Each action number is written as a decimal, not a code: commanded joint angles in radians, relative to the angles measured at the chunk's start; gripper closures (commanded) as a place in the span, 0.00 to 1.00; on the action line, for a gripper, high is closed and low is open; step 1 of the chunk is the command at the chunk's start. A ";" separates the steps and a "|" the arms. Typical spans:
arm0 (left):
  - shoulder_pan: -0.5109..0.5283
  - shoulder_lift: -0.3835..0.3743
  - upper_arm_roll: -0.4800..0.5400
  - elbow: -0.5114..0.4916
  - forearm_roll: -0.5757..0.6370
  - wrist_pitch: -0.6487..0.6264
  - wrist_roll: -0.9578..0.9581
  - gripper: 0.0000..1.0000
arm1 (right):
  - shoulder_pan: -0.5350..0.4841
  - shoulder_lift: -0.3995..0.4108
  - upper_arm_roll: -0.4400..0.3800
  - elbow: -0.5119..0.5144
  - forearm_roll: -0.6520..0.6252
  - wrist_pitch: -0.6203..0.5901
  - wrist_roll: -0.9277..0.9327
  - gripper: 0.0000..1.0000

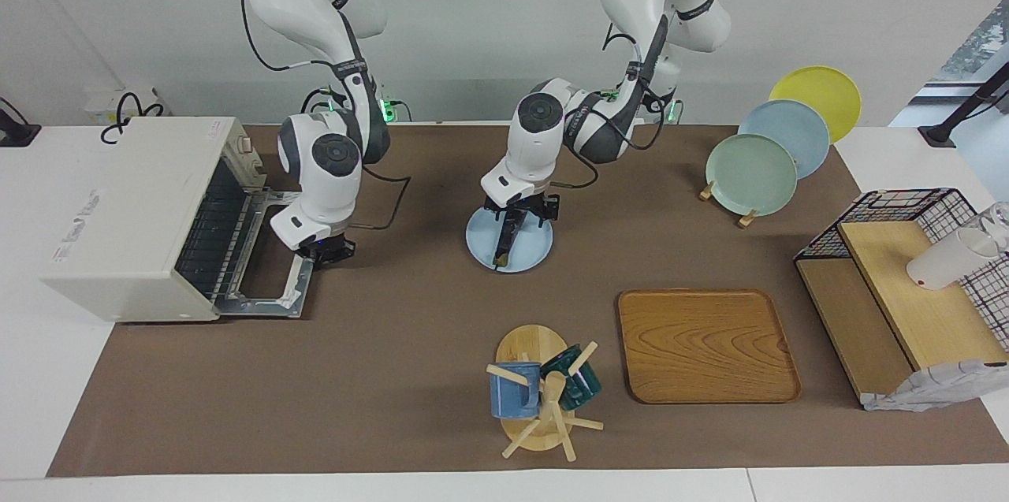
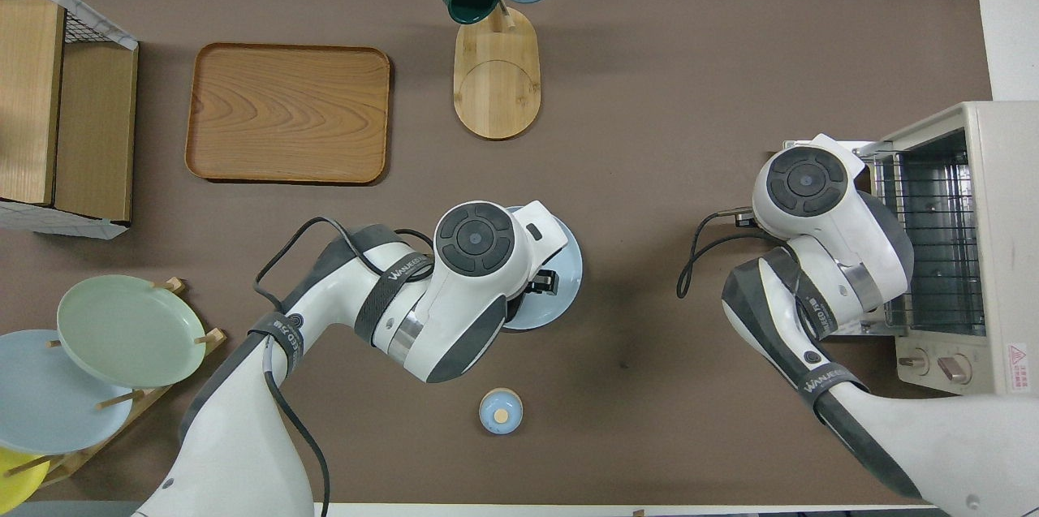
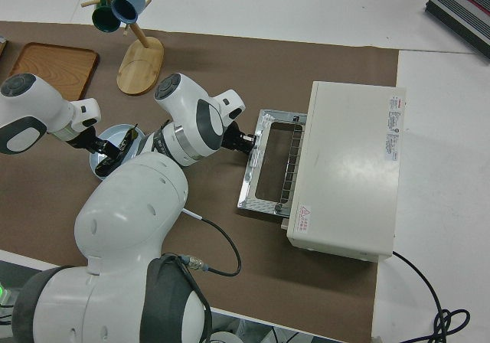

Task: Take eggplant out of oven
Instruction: 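Carry the eggplant to the wooden tray with the left gripper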

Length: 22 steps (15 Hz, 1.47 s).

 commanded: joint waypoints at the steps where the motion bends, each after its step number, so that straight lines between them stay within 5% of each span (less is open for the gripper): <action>1: -0.015 -0.021 0.011 -0.050 0.023 0.045 -0.010 0.02 | -0.035 -0.057 0.008 0.021 -0.022 -0.071 -0.087 0.99; 5: -0.016 -0.022 0.011 -0.067 0.023 0.074 -0.011 0.17 | -0.075 -0.136 0.010 0.076 -0.006 -0.197 -0.269 0.99; 9: -0.016 -0.022 0.011 -0.065 0.023 0.077 -0.010 0.57 | -0.140 -0.223 0.008 0.074 0.056 -0.269 -0.452 0.97; 12: -0.010 -0.021 0.011 -0.045 0.021 0.065 -0.020 0.96 | -0.208 -0.260 0.008 0.074 0.099 -0.286 -0.571 0.94; 15: 0.023 -0.060 0.018 -0.002 0.020 -0.005 -0.017 1.00 | -0.224 -0.312 0.007 0.091 0.173 -0.353 -0.624 0.91; 19: 0.184 -0.065 0.016 0.149 0.020 -0.165 0.028 1.00 | -0.175 -0.291 0.019 0.341 0.354 -0.598 -0.613 0.87; 22: 0.328 -0.022 0.016 0.251 0.015 -0.231 0.143 1.00 | -0.123 -0.279 0.021 0.416 0.460 -0.620 -0.528 0.83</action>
